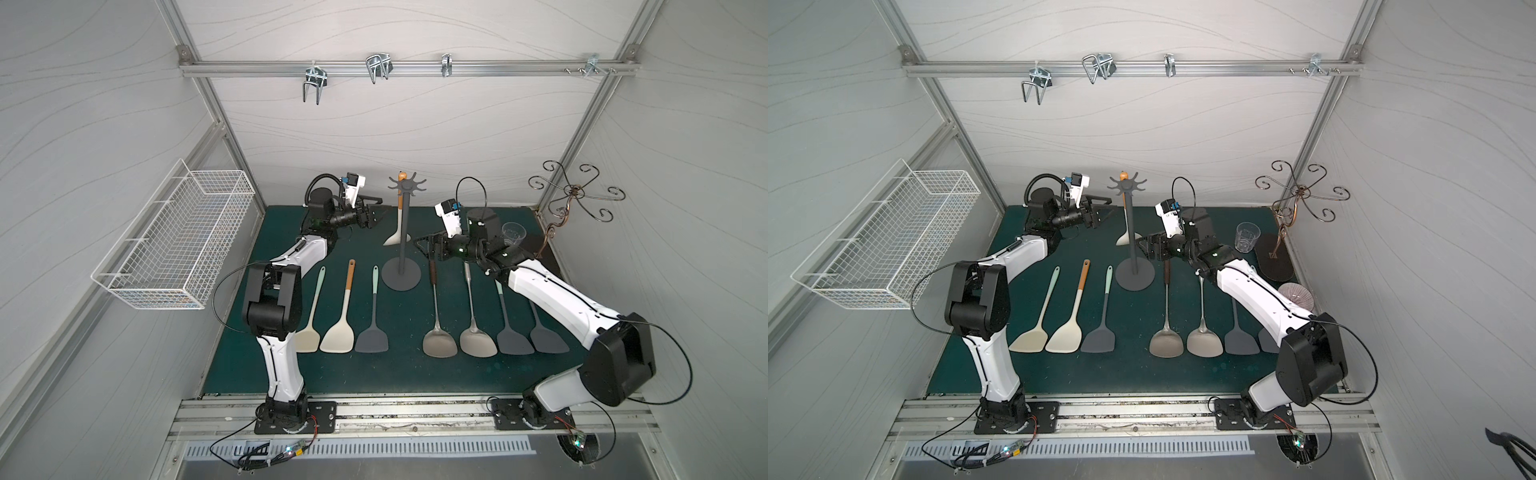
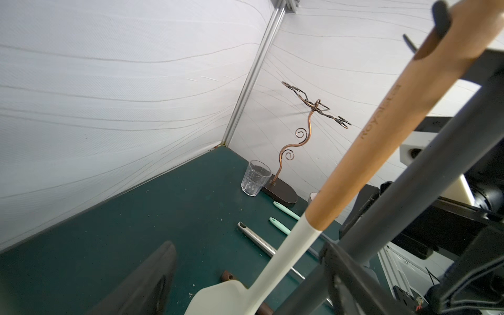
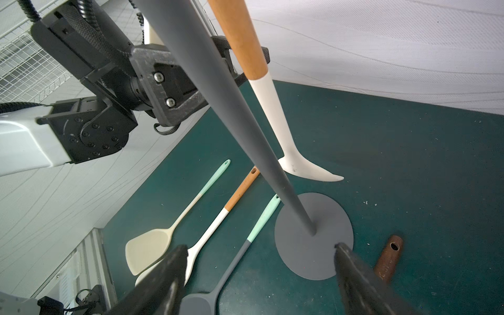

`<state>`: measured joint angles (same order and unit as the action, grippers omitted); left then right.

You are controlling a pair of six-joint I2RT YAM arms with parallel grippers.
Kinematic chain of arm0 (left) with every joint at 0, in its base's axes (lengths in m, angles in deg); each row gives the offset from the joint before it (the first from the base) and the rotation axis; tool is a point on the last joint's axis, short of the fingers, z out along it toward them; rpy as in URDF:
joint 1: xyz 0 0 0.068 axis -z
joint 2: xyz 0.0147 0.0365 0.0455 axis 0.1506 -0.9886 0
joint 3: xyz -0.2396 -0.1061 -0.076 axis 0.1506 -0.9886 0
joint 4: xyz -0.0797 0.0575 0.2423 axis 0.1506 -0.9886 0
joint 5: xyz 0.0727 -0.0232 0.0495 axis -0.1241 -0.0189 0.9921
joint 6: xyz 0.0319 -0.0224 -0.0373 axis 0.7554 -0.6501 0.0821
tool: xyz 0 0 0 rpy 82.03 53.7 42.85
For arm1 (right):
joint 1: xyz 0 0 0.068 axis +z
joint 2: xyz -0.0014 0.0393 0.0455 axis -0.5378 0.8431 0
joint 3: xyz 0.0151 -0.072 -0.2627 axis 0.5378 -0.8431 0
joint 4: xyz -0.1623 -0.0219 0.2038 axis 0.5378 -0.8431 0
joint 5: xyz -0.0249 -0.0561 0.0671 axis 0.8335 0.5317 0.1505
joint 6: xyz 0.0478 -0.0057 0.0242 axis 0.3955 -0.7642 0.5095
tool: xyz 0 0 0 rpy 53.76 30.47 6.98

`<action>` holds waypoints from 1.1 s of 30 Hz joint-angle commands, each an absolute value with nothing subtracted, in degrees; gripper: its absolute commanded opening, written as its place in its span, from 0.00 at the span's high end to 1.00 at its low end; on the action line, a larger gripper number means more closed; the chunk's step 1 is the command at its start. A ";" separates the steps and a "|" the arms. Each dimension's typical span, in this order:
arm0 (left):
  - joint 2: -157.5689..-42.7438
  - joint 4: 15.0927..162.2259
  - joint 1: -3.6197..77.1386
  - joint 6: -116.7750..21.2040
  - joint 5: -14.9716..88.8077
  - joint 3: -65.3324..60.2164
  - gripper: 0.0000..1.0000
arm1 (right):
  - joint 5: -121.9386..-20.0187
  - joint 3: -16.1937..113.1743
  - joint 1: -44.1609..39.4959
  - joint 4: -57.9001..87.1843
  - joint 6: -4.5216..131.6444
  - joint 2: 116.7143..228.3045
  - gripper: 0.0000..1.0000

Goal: Take the spatula off the kitchen utensil rack
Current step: Take off the spatula from the rack.

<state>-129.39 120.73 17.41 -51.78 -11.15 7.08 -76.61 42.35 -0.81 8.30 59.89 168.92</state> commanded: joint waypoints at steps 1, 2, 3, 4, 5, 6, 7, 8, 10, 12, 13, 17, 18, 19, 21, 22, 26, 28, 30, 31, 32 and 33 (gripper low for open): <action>-130.06 123.68 19.38 -50.87 -14.86 10.37 0.12 | -76.65 43.03 -1.36 8.55 60.20 168.43 0.16; -129.85 121.92 19.93 -49.26 -14.78 10.75 0.13 | -76.65 43.01 -1.34 8.52 60.13 168.40 0.16; -129.80 119.28 20.46 -47.07 -14.03 11.35 0.14 | -76.56 42.94 -1.33 8.35 60.19 168.40 0.16; -129.87 116.61 20.83 -44.98 -13.22 12.07 0.15 | -76.64 42.92 -1.43 8.25 60.16 168.39 0.16; -130.15 115.15 21.09 -43.73 -12.68 12.77 0.16 | -76.70 42.84 -1.42 8.33 60.26 168.34 0.16; -130.71 113.94 21.23 -43.24 -12.44 13.66 0.18 | -76.72 42.75 -1.47 8.26 60.26 168.35 0.16; -131.42 113.79 21.23 -43.62 -12.78 14.49 0.19 | -76.86 42.66 -1.42 8.38 60.34 168.33 0.16; -131.89 114.34 21.23 -44.47 -12.93 14.91 0.21 | -77.06 42.63 -1.42 8.40 60.47 168.45 0.16; -132.55 115.82 21.41 -46.21 -13.42 15.39 0.23 | -77.13 42.58 -1.42 8.54 60.46 168.49 0.16; -132.84 116.38 21.73 -47.11 -13.28 15.55 0.24 | -77.17 42.79 -1.42 8.51 60.51 168.63 0.16; -132.87 115.72 21.95 -46.56 -13.17 15.66 0.24 | -77.17 42.84 -1.52 8.51 60.51 168.67 0.16; -132.98 115.56 22.28 -46.64 -12.88 15.68 0.28 | -77.54 42.80 -1.69 8.53 60.78 168.70 0.16; -132.81 115.83 22.28 -46.80 -12.90 15.56 0.30 | -77.70 42.83 -1.74 8.58 60.77 168.71 0.17; -132.68 116.04 22.35 -46.91 -12.90 15.40 0.31 | -77.70 42.73 -1.77 8.59 60.89 168.72 0.17; -132.60 116.77 22.46 -47.41 -12.90 15.23 0.34 | -77.77 42.47 -1.77 8.75 61.08 168.69 0.17; -132.62 117.13 22.46 -47.60 -12.79 15.26 0.35 | -77.96 42.40 -1.77 8.85 61.11 168.66 0.17; -132.90 118.89 22.64 -48.87 -12.35 15.30 0.42 | -78.10 42.05 -1.87 9.23 61.39 168.72 0.17; -132.75 119.49 22.72 -49.28 -12.04 15.10 0.46 | -78.14 41.96 -1.89 9.36 61.48 168.66 0.17; -132.43 119.85 22.90 -49.17 -11.44 14.65 0.51 | -78.23 41.88 -1.86 9.43 61.45 168.63 0.17; -132.27 119.78 22.90 -48.95 -11.20 14.47 0.53 | -78.23 41.87 -1.86 9.53 61.39 168.64 0.17; -132.06 119.67 22.90 -48.78 -10.78 14.11 0.55 | -78.31 41.78 -1.94 9.64 61.48 168.63 0.17; -131.83 119.27 22.90 -48.15 -10.45 13.84 0.58 | -78.57 41.63 -1.96 9.81 61.60 168.68 0.17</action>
<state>-132.03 115.94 22.70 -49.07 -11.30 13.35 -77.53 42.32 -1.55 8.63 61.16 168.92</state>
